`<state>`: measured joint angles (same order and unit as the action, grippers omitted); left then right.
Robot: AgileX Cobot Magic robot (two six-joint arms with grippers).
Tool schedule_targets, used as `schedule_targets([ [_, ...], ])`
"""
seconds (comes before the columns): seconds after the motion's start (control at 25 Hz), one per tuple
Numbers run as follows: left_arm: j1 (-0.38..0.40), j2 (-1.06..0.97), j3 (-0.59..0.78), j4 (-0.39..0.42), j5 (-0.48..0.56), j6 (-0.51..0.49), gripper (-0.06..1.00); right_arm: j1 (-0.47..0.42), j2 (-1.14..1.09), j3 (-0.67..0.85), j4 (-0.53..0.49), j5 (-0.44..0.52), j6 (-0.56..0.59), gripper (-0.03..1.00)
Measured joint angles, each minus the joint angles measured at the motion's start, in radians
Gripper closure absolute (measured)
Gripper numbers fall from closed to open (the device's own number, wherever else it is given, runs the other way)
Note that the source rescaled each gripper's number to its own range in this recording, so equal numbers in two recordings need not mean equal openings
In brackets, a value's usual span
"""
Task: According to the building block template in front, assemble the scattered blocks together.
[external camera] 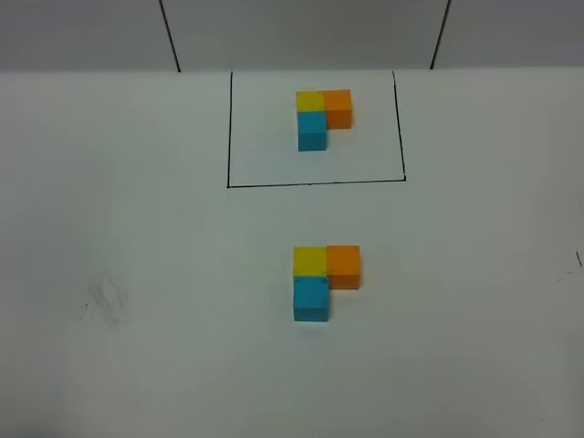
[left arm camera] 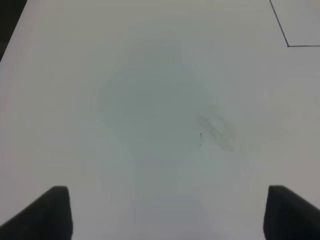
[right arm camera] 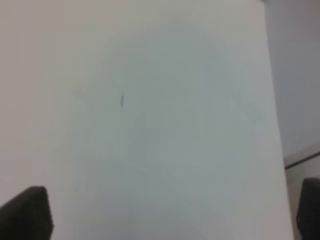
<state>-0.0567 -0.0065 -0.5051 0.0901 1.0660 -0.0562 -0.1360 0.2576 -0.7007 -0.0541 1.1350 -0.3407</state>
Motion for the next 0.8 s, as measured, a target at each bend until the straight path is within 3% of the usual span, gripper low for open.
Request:
schedule_targets([
  [0.24, 0.0, 0.0, 0.0, 0.0, 0.0, -0.001, 0.3, 0.01, -0.141, 0.099, 0.091, -0.015, 0.081, -0.03],
  [0.52, 0.0, 0.0, 0.0, 0.0, 0.0, -0.001, 0.3, 0.01, -0.258, 0.196, 0.102, -0.043, 0.128, -0.01],
  [0.8, 0.0, 0.0, 0.0, 0.0, 0.0, -0.001, 0.3, 0.01, -0.261, 0.198, 0.102, -0.054, 0.14, 0.12],
])
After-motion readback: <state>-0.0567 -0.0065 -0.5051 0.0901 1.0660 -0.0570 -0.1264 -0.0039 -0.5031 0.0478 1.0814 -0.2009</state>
